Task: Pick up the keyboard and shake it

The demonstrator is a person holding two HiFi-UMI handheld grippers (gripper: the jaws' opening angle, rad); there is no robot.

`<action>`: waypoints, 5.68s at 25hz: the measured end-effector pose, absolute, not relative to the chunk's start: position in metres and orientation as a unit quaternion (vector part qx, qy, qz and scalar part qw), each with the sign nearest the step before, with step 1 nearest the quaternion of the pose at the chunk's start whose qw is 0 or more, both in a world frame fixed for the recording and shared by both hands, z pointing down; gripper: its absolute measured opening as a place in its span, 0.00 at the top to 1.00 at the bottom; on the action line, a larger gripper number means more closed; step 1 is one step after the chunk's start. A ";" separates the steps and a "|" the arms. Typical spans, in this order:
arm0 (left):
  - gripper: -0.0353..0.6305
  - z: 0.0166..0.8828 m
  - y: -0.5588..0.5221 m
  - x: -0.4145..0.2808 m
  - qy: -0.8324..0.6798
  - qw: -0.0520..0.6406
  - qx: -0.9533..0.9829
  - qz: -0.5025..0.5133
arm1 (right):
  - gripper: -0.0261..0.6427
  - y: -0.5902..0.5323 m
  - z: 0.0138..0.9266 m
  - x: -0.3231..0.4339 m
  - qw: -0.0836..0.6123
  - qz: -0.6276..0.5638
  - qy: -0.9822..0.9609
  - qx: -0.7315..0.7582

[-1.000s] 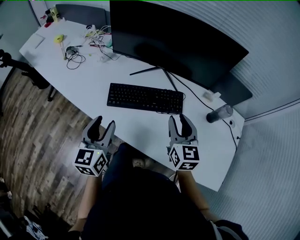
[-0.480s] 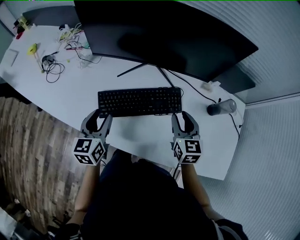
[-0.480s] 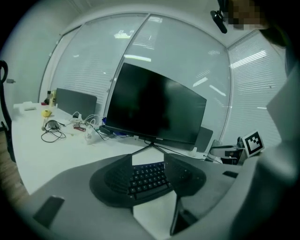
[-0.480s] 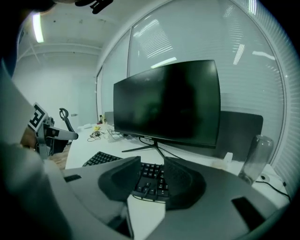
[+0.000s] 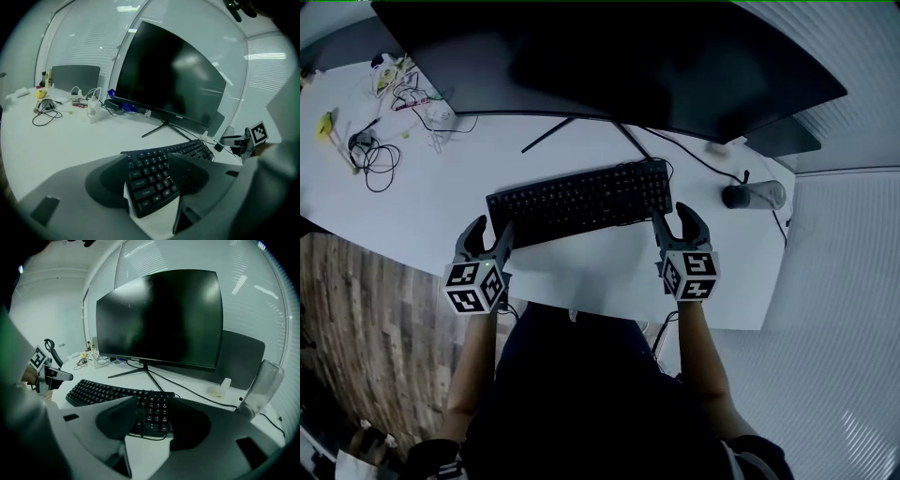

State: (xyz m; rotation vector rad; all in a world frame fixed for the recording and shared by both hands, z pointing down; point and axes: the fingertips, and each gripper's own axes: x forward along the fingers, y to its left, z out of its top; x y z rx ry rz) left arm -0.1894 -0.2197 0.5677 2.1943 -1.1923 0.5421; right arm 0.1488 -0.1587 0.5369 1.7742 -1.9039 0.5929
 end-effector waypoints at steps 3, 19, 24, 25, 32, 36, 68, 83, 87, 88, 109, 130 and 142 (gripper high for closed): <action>0.54 0.581 -0.225 -0.192 -0.441 0.307 0.814 0.221 | 0.64 -0.162 0.546 0.154 0.243 0.232 -0.688 0.643; 0.40 0.634 -0.228 -0.183 -0.419 0.385 0.765 0.302 | 0.51 -0.197 0.623 0.187 0.290 0.368 -0.683 0.560; 0.40 0.638 -0.227 -0.182 -0.429 0.399 0.750 0.306 | 0.51 -0.207 0.631 0.186 0.292 0.391 -0.693 0.531; 0.40 0.639 -0.227 -0.182 -0.428 0.404 0.748 0.308 | 0.51 -0.207 0.634 0.185 0.292 0.397 -0.694 0.525; 0.40 0.642 -0.231 -0.177 -0.420 0.410 0.741 0.326 | 0.53 -0.207 0.643 0.183 0.262 0.458 -0.694 0.490; 0.40 0.641 -0.238 -0.177 -0.421 0.408 0.741 0.327 | 0.54 -0.207 0.646 0.181 0.256 0.475 -0.688 0.485; 0.40 0.553 -0.217 -0.141 -0.377 0.383 0.837 0.103 | 0.54 -0.151 0.396 0.175 0.275 0.089 -0.719 0.632; 0.40 0.481 -0.221 -0.151 -0.437 0.253 0.850 0.150 | 0.54 -0.149 0.446 0.199 0.156 0.218 -0.733 0.625; 0.40 0.447 -0.221 -0.154 -0.462 0.192 0.847 0.180 | 0.54 -0.152 0.479 0.198 0.105 0.295 -0.738 0.597; 0.40 0.440 -0.219 -0.154 -0.466 0.183 0.846 0.184 | 0.54 -0.153 0.487 0.197 0.095 0.312 -0.739 0.589; 0.39 0.369 -0.208 -0.128 -0.469 0.077 0.851 0.222 | 0.54 -0.147 0.578 0.170 -0.025 0.504 -0.721 0.476; 0.39 0.577 -0.229 -0.130 -0.416 0.355 0.818 0.180 | 0.54 -0.129 0.614 0.221 0.188 0.462 -0.649 0.574; 0.39 0.621 -0.238 -0.124 -0.414 0.366 0.791 0.262 | 0.54 -0.152 0.643 0.228 0.207 0.486 -0.635 0.564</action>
